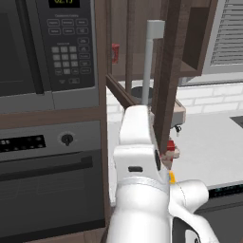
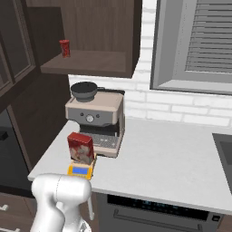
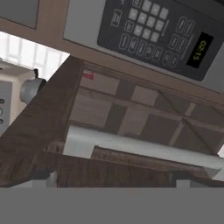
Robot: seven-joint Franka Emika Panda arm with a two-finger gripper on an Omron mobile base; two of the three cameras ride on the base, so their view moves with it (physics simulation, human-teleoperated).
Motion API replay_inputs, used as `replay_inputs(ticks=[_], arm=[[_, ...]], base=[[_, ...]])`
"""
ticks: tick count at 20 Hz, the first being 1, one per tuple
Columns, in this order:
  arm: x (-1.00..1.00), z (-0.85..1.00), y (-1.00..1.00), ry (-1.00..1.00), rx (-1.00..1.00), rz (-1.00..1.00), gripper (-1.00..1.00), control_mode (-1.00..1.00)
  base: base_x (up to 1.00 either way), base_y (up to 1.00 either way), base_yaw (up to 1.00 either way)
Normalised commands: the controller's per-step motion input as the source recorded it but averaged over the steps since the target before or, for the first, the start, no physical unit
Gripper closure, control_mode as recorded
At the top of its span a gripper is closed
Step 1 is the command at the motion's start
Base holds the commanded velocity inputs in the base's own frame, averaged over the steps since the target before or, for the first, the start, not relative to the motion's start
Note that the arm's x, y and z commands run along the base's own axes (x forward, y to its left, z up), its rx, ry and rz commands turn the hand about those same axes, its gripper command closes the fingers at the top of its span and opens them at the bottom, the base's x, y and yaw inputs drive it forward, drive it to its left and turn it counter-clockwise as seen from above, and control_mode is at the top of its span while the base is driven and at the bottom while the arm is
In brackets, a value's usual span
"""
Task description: Pick the cereal and place it on the digital scale for weighing, and close the cabinet.
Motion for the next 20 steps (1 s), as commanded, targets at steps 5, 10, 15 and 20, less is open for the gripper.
replay_inputs(ticks=[5, 10, 15, 20], arm=[[0.67, -0.31, 0.03, 0.00, -0.17, 0.00, -1.00, -1.00], [0.50, -0.52, 0.85, -0.01, -0.28, 0.00, -1.00, -1.00], [0.55, -0.13, 0.38, 0.00, -0.04, -0.02, -1.00, -1.00], [0.27, 0.00, -0.33, -0.09, 0.14, -0.04, -1.00, -1.00]], base=[[0.00, 0.00, 0.00], [0.00, 0.00, 0.00], [0.00, 0.00, 0.00], [0.00, 0.00, 0.00]])
